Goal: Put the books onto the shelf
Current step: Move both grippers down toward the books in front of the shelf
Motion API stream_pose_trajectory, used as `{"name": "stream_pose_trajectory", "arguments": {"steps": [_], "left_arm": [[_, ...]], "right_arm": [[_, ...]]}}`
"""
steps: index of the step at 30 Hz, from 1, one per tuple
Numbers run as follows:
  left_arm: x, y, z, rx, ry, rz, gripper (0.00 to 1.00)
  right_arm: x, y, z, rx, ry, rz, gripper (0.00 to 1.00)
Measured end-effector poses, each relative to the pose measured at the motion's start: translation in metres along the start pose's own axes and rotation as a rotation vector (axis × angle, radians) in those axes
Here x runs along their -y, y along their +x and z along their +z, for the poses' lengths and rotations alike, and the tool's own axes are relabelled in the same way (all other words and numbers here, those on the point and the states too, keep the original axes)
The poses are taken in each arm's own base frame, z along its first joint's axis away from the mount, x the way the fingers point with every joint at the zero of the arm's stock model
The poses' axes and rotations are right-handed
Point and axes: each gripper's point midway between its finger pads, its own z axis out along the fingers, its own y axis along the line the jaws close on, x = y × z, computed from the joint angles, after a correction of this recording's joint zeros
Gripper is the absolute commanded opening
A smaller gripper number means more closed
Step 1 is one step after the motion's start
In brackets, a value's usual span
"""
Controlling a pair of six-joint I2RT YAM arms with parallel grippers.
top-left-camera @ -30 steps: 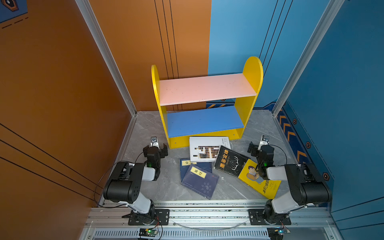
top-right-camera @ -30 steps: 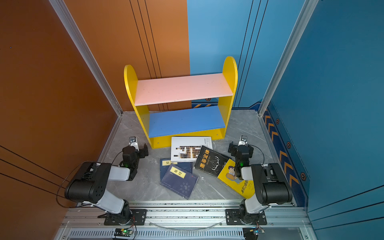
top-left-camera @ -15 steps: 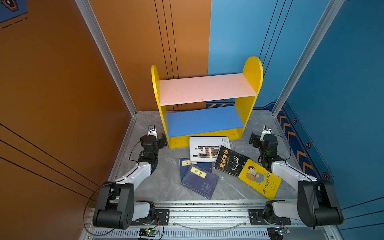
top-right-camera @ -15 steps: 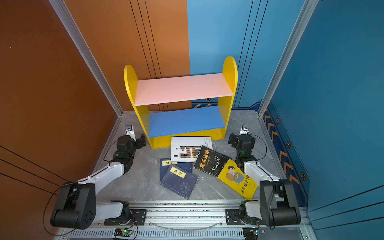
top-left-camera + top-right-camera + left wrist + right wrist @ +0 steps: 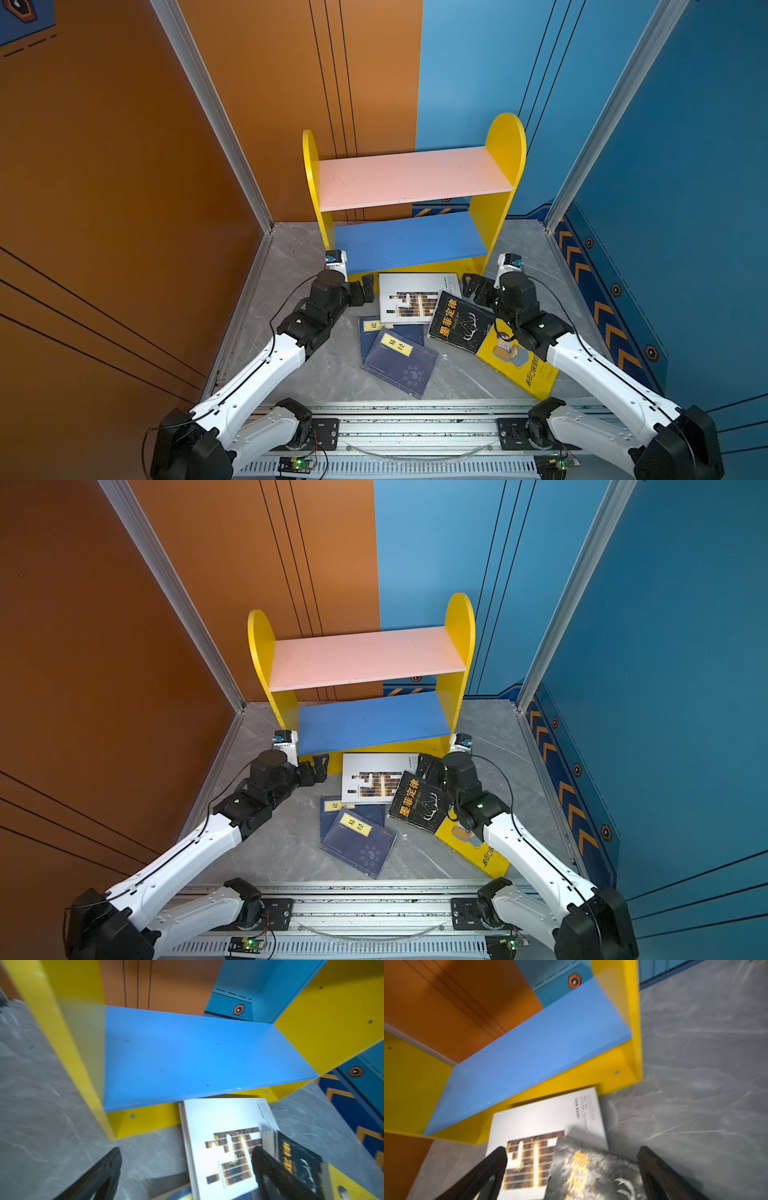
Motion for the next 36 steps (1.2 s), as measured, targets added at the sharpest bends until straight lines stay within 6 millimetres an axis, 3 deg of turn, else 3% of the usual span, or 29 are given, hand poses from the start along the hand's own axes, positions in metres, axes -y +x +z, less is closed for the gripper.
{"name": "stream_pose_trajectory", "arguments": {"steps": [3, 6, 9, 14, 17, 22, 27, 30, 36], "left_arm": [[0.031, 0.017, -0.003, -0.044, 0.078, -0.048, 0.98], [0.057, 0.038, 0.000, -0.102, 0.142, -0.082, 0.98], [0.075, 0.053, 0.008, -0.145, 0.208, -0.115, 0.98], [0.080, 0.074, 0.022, -0.234, 0.230, -0.175, 0.98], [0.088, 0.083, 0.030, -0.298, 0.260, -0.177, 0.98], [0.111, 0.096, 0.045, -0.389, 0.283, -0.129, 0.98], [0.130, 0.128, 0.046, -0.499, 0.315, -0.027, 0.98], [0.130, 0.143, 0.046, -0.548, 0.315, 0.009, 0.98], [0.129, 0.155, 0.046, -0.592, 0.319, 0.025, 0.98]], "right_arm": [[-0.023, 0.032, 0.000, -0.075, -0.052, 0.040, 1.00], [-0.037, 0.050, -0.001, -0.120, -0.075, 0.083, 1.00], [-0.044, 0.057, -0.005, -0.124, -0.085, 0.108, 1.00], [-0.044, 0.058, -0.018, -0.101, -0.099, 0.158, 1.00], [-0.032, 0.049, -0.022, -0.068, -0.085, 0.223, 1.00], [0.014, 0.048, -0.014, -0.059, 0.059, 0.313, 1.00], [0.060, 0.058, -0.013, -0.105, 0.234, 0.337, 1.00], [0.084, 0.061, -0.016, -0.123, 0.316, 0.354, 1.00], [0.104, 0.061, -0.024, -0.108, 0.351, 0.402, 1.00]]}}
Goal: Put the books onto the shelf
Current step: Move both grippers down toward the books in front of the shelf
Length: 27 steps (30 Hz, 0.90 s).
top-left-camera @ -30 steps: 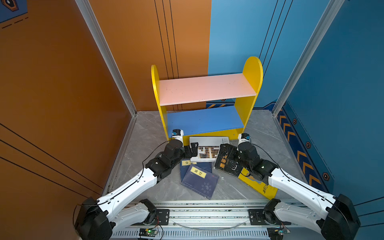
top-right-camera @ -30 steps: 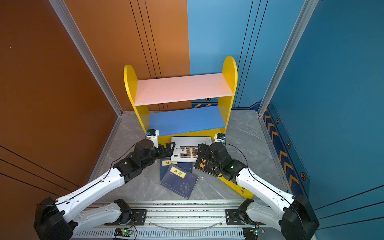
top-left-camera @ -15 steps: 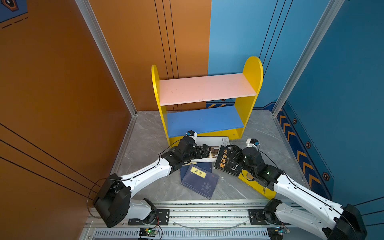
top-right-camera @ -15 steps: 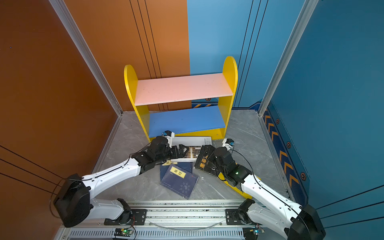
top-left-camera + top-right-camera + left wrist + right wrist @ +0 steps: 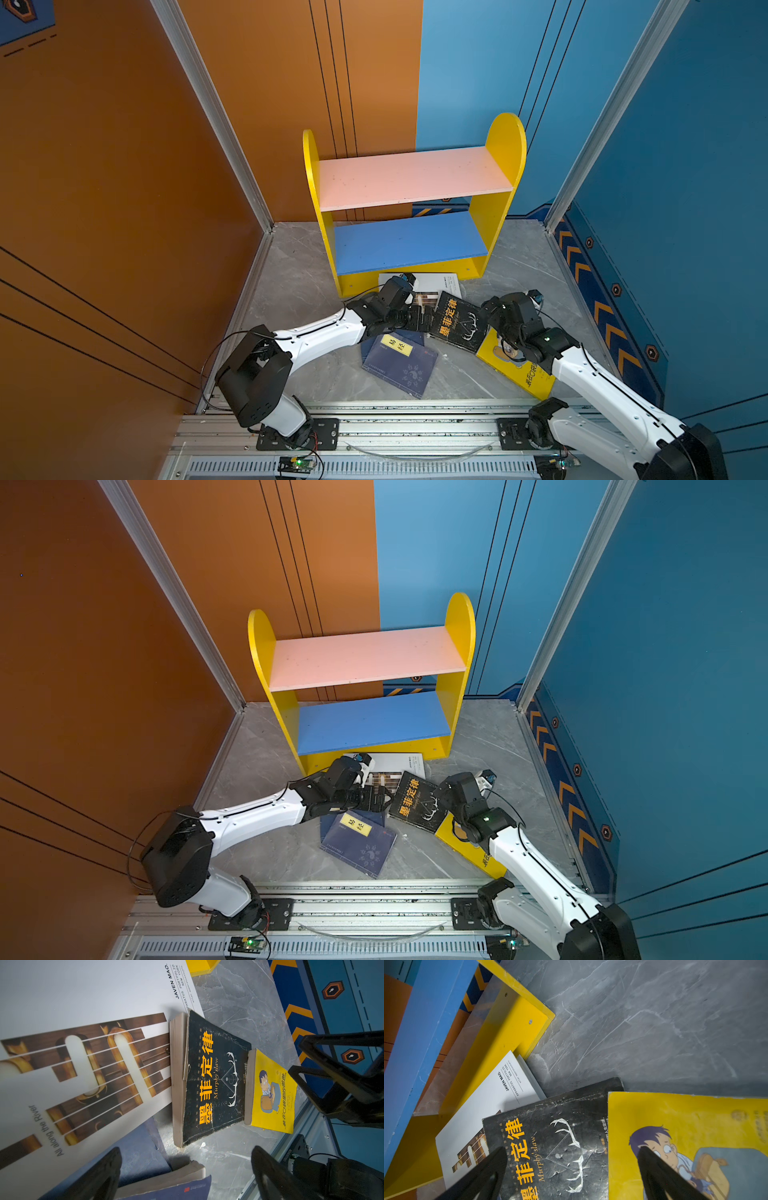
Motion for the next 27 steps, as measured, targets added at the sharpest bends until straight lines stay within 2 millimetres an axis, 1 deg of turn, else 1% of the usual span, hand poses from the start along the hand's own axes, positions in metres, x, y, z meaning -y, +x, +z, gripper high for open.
{"name": "stream_pose_trajectory", "arguments": {"steps": [2, 4, 6, 10, 14, 17, 20, 24, 27], "left_arm": [[-0.003, 0.003, 0.001, -0.014, -0.011, -0.002, 0.98], [-0.006, 0.003, 0.000, -0.011, -0.020, -0.005, 0.98], [-0.012, 0.001, -0.001, -0.006, -0.042, -0.013, 0.98], [-0.041, -0.009, -0.012, 0.030, -0.118, -0.065, 0.98], [-0.070, -0.015, -0.032, 0.083, -0.182, -0.122, 0.98], [-0.083, -0.015, -0.047, 0.111, -0.210, -0.145, 0.98], [-0.096, -0.015, -0.055, 0.121, -0.231, -0.171, 0.98], [-0.112, -0.009, -0.057, 0.113, -0.255, -0.202, 0.99], [-0.112, 0.001, -0.058, 0.092, -0.245, -0.206, 0.99]], "right_arm": [[0.005, 0.000, 0.000, 0.003, 0.003, 0.014, 1.00], [0.007, 0.001, 0.001, 0.000, 0.005, 0.018, 1.00], [0.005, 0.002, 0.002, -0.007, -0.008, 0.019, 1.00], [-0.011, 0.005, 0.004, -0.009, -0.067, 0.011, 1.00], [-0.026, 0.019, 0.008, -0.033, -0.107, -0.028, 1.00], [-0.035, 0.030, 0.013, -0.051, -0.122, -0.060, 1.00], [-0.043, 0.041, 0.021, -0.069, -0.136, -0.086, 1.00], [-0.052, 0.052, 0.031, -0.090, -0.134, -0.121, 1.00], [-0.059, 0.054, 0.033, -0.096, -0.139, -0.134, 1.00]]}}
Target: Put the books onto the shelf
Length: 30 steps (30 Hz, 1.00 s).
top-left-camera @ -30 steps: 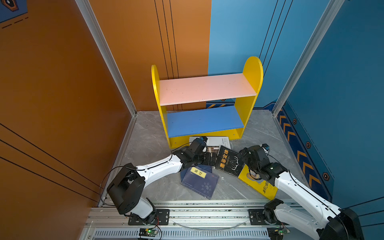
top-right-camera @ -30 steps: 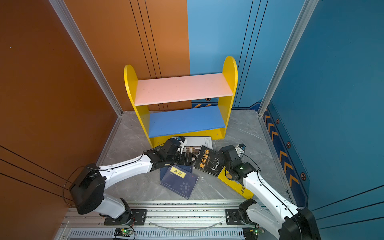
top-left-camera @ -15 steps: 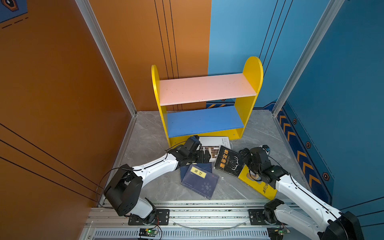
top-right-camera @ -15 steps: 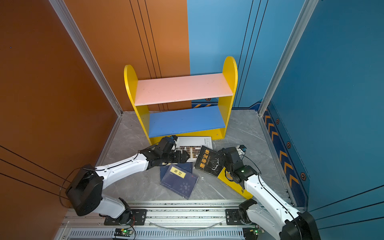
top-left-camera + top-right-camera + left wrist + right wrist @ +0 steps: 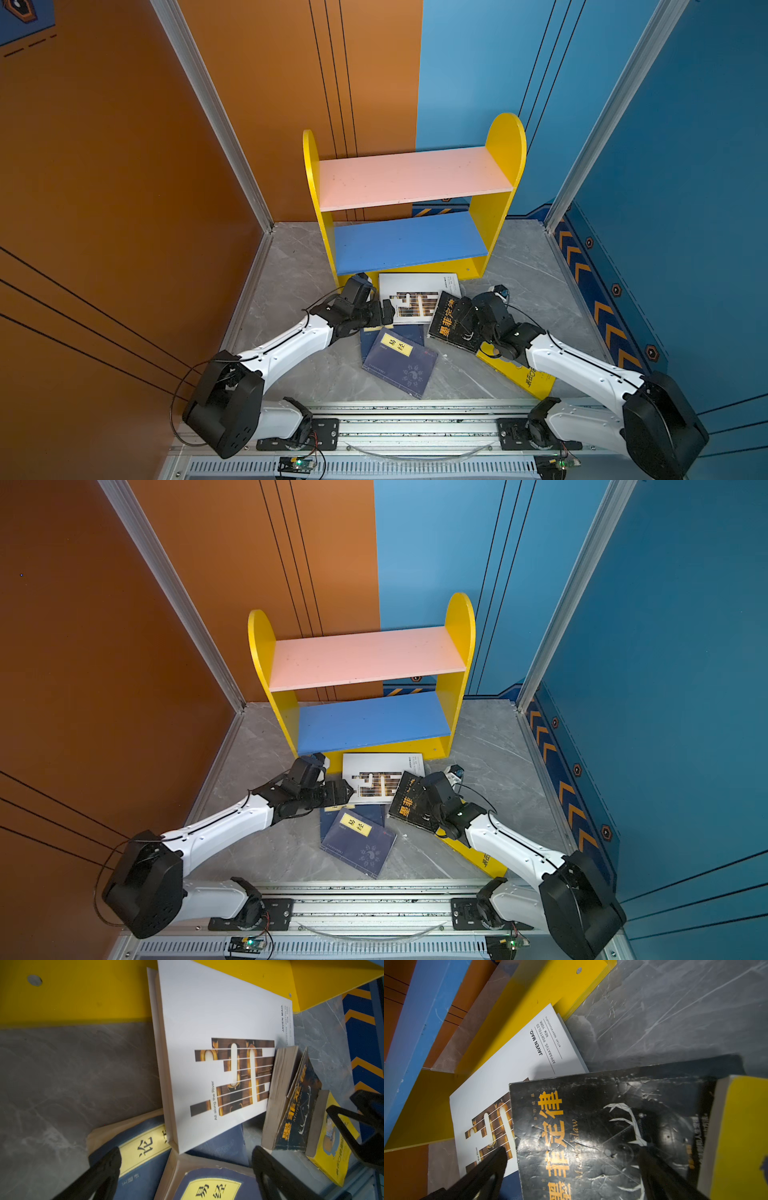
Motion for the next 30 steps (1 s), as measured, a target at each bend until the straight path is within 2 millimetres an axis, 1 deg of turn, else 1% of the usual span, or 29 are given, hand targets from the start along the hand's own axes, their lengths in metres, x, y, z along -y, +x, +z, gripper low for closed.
{"name": "stream_pose_trajectory", "arguments": {"steps": [5, 9, 14, 16, 19, 22, 27, 30], "left_arm": [[0.000, 0.015, -0.019, -0.012, 0.015, 0.011, 1.00], [-0.003, 0.027, -0.028, -0.023, 0.018, 0.013, 1.00], [-0.010, 0.043, -0.032, -0.043, 0.000, 0.010, 0.99], [-0.013, 0.044, -0.033, -0.042, -0.011, 0.008, 0.99], [-0.015, 0.044, -0.035, -0.039, -0.023, 0.008, 0.99], [-0.019, 0.043, -0.037, -0.032, -0.042, 0.007, 0.99], [-0.024, 0.039, -0.041, -0.008, -0.064, -0.010, 0.99], [-0.030, 0.040, -0.040, -0.006, -0.076, -0.029, 0.99]], "right_arm": [[-0.006, 0.000, -0.002, -0.015, -0.002, -0.006, 1.00], [-0.006, 0.012, -0.008, -0.080, -0.010, -0.022, 1.00], [-0.018, 0.048, -0.020, -0.228, -0.070, -0.050, 1.00], [-0.024, 0.066, -0.025, -0.288, -0.093, -0.058, 1.00], [-0.029, 0.098, -0.035, -0.381, -0.127, -0.078, 1.00], [-0.027, 0.124, -0.041, -0.448, -0.134, -0.073, 1.00], [-0.016, 0.153, -0.042, -0.510, -0.099, -0.061, 1.00], [-0.014, 0.168, -0.039, -0.537, -0.083, -0.065, 1.00]]}}
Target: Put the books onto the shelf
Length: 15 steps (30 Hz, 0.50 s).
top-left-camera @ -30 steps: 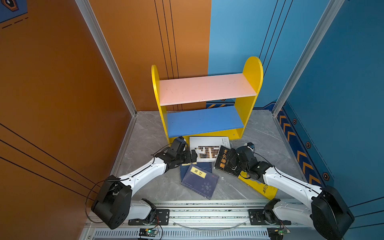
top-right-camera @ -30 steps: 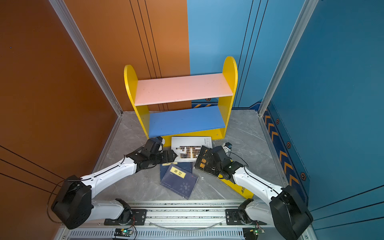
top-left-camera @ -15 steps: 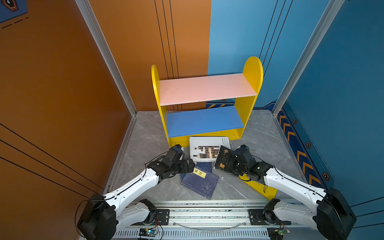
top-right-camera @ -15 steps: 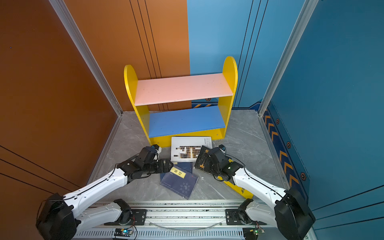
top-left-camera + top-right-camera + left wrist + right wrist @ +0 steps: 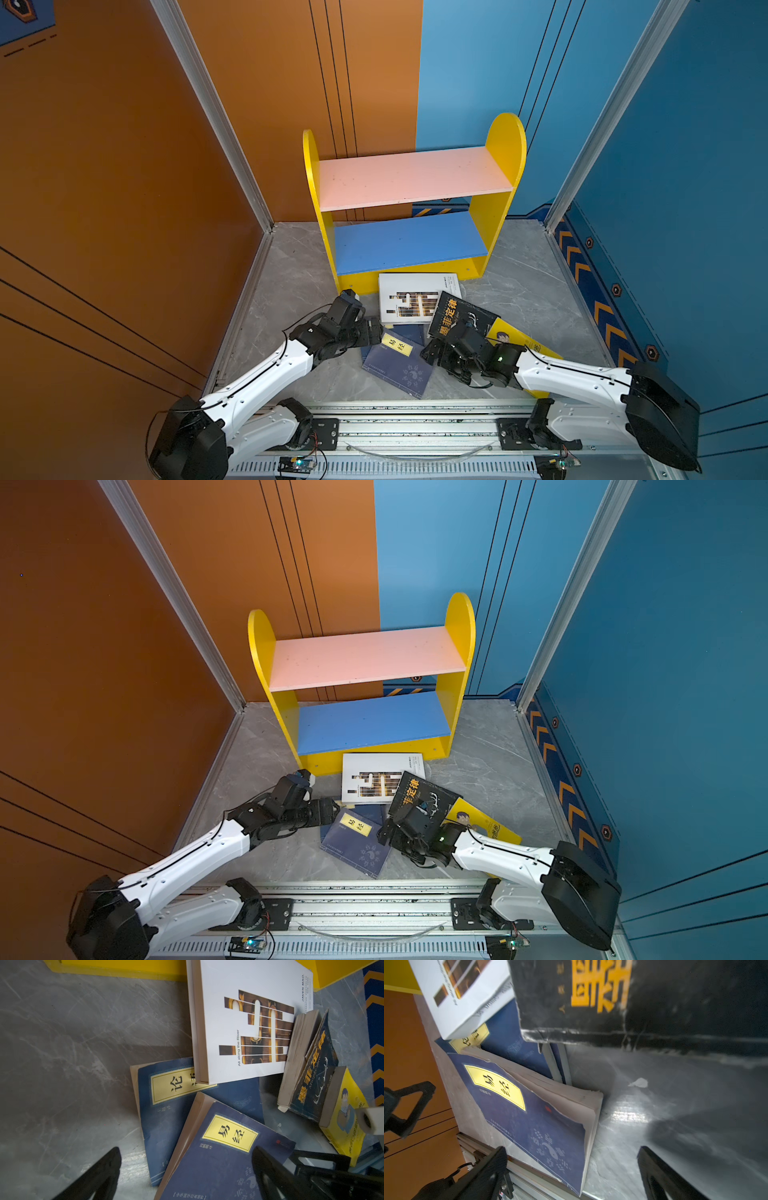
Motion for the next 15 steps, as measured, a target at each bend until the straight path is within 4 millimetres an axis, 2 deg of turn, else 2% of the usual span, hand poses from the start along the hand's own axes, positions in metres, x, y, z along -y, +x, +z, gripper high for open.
{"name": "stream_pose_trajectory", "arguments": {"steps": [3, 6, 15], "left_arm": [[-0.009, 0.009, 0.005, -0.018, -0.019, -0.020, 0.98], [-0.017, 0.014, 0.008, -0.031, -0.036, -0.038, 0.98], [-0.033, 0.010, 0.023, -0.026, -0.063, -0.129, 0.99]], "right_arm": [[0.000, 0.009, 0.011, -0.022, 0.008, -0.001, 1.00], [-0.011, 0.015, 0.018, -0.036, -0.011, -0.004, 1.00], [-0.040, 0.025, 0.037, -0.084, -0.018, -0.028, 1.00]]}}
